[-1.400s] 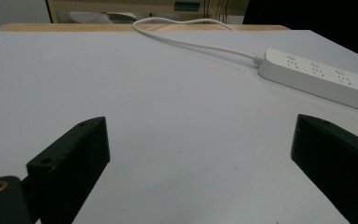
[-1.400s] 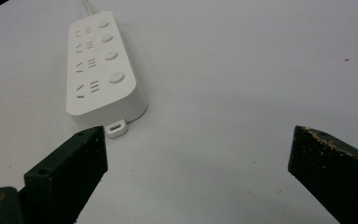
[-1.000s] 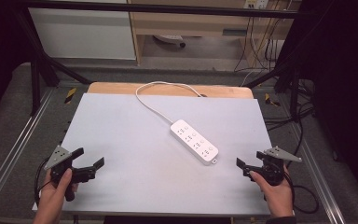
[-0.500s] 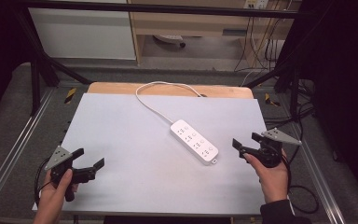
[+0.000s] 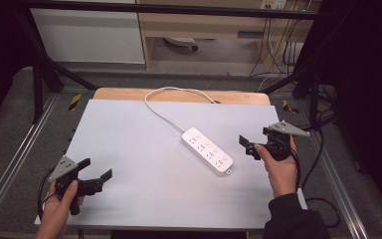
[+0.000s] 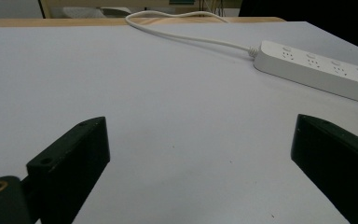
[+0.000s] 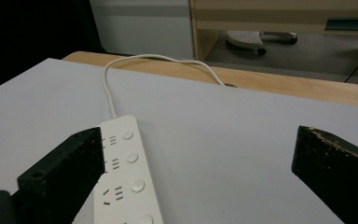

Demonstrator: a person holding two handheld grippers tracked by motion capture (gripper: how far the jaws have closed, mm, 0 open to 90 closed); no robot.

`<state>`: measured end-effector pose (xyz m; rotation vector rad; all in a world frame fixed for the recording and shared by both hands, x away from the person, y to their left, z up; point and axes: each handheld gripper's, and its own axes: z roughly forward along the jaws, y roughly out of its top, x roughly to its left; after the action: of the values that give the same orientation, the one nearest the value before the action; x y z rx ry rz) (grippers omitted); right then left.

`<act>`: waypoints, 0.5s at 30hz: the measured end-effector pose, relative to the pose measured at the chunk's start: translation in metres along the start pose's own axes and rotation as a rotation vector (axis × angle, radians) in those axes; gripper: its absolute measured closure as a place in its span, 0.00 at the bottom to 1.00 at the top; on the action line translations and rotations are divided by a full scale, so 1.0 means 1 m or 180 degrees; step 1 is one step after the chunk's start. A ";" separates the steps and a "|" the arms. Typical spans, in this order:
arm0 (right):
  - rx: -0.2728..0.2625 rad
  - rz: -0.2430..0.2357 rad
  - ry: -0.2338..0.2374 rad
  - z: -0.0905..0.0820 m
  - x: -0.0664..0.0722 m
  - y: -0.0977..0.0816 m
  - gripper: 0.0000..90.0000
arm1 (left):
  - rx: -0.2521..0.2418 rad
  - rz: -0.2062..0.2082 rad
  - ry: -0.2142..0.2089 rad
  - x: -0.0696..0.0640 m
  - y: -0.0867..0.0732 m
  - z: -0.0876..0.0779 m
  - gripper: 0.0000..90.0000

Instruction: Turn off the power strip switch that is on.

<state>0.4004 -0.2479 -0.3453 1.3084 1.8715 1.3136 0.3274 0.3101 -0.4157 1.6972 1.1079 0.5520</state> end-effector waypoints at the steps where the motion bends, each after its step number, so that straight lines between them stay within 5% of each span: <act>1: -0.0003 -0.0001 -0.0001 0.001 0.000 0.002 0.04 | -0.0001 0.0008 -0.0001 0.000 0.000 0.000 0.05; 15: -0.0039 -0.0009 -0.0102 0.022 0.001 0.010 0.12 | 0.0017 0.0035 -0.0022 -0.003 0.000 0.001 0.05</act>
<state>0.4219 -0.2369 -0.3449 1.3125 1.8402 1.2934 0.3263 0.3070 -0.4153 1.7096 1.0967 0.5501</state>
